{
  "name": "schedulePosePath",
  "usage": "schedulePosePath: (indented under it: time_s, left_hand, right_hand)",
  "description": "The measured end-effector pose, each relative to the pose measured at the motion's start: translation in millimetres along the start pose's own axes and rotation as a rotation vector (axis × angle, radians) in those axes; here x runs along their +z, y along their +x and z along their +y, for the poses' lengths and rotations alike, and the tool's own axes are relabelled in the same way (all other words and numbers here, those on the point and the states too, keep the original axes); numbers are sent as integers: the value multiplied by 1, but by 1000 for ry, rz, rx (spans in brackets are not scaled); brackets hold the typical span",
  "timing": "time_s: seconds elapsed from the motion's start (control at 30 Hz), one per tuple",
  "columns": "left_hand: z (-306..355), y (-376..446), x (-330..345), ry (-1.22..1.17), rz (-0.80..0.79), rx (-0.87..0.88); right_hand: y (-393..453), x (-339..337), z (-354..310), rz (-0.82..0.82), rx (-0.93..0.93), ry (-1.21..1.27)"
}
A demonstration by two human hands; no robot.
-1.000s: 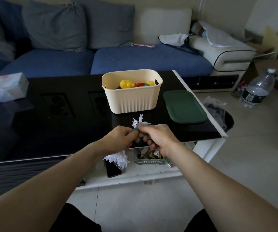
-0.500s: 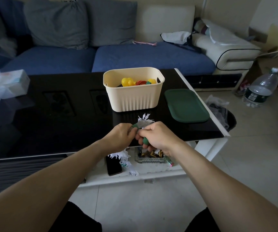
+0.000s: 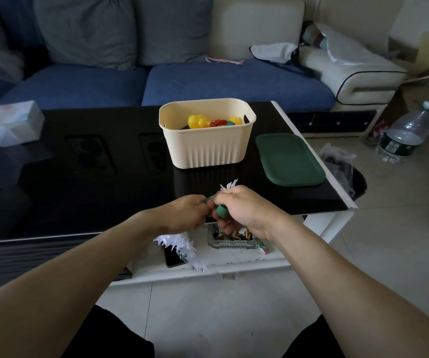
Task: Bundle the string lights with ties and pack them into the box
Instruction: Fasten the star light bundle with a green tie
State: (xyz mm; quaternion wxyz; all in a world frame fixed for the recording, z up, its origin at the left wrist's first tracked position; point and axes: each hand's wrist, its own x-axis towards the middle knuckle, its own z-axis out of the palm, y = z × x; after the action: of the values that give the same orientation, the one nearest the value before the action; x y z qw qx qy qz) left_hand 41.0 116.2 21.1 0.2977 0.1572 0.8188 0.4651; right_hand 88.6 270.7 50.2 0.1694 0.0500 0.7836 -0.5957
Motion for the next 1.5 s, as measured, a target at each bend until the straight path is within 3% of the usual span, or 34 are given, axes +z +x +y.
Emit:
schedulePosePath:
  time_s: [0.3, 0.43, 0.6, 0.7, 0.93, 1.03, 1.17, 1.2, 1.27, 1.3, 1.4, 1.5]
  left_hand:
    - [6, 0, 2, 477, 98, 125]
    - [12, -2, 7, 577, 93, 192]
    - [20, -5, 10, 532, 59, 201]
    - [18, -7, 14, 482, 70, 229]
    - [16, -11, 21, 504, 119, 358]
    - [19, -10, 19, 324, 156, 319]
    - [17, -7, 18, 96, 202, 236]
    - [16, -6, 17, 48, 225, 213]
    - [16, -4, 14, -46, 282, 169]
    - [16, -4, 13, -88, 305, 154]
    - [18, -2, 12, -175, 318, 151]
    - [18, -2, 13, -218, 302, 135]
  right_hand:
    - [-2, -6, -5, -90, 95, 19]
    - [2, -12, -4, -83, 160, 227]
    - [7, -19, -1, -26, 307, 557]
    - [7, -19, 0, 8, 350, 643]
    - [5, -27, 1, -86, 456, 754]
    - [6, -30, -1, -89, 347, 688]
    - [4, -35, -8, 62, 29, 637]
    - [3, -37, -8, 127, -105, 494]
    - [1, -42, -6, 244, -380, -32]
    - [1, -42, -3, 218, -466, -226]
    - [-1, -36, 6, 27, -498, -279]
    - [5, -30, 10, 38, -496, -188]
